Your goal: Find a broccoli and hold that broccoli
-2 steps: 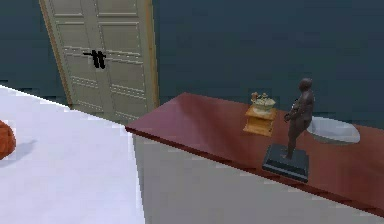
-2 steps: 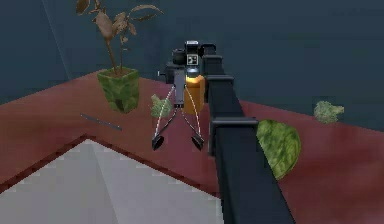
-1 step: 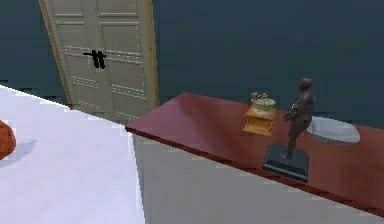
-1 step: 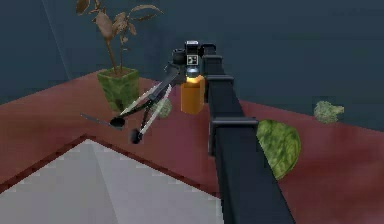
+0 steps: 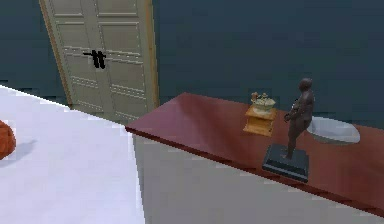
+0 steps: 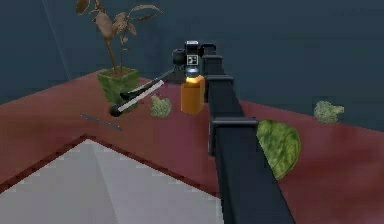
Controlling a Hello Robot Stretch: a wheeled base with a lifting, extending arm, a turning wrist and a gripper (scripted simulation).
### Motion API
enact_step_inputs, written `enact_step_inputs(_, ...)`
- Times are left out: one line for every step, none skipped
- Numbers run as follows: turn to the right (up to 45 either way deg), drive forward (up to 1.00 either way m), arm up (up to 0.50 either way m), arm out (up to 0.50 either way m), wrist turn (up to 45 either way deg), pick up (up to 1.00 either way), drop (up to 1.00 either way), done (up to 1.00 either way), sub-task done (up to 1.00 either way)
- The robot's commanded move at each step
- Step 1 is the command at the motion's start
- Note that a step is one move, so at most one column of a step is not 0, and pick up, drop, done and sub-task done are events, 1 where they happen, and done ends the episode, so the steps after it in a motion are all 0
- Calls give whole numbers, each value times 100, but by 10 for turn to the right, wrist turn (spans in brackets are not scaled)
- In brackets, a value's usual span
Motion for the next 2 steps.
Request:
enact_step_inputs(0,0,0,0,450,0,0,0,0)
enact_step_inputs(0,0,0,0,90,0,0,0,0)
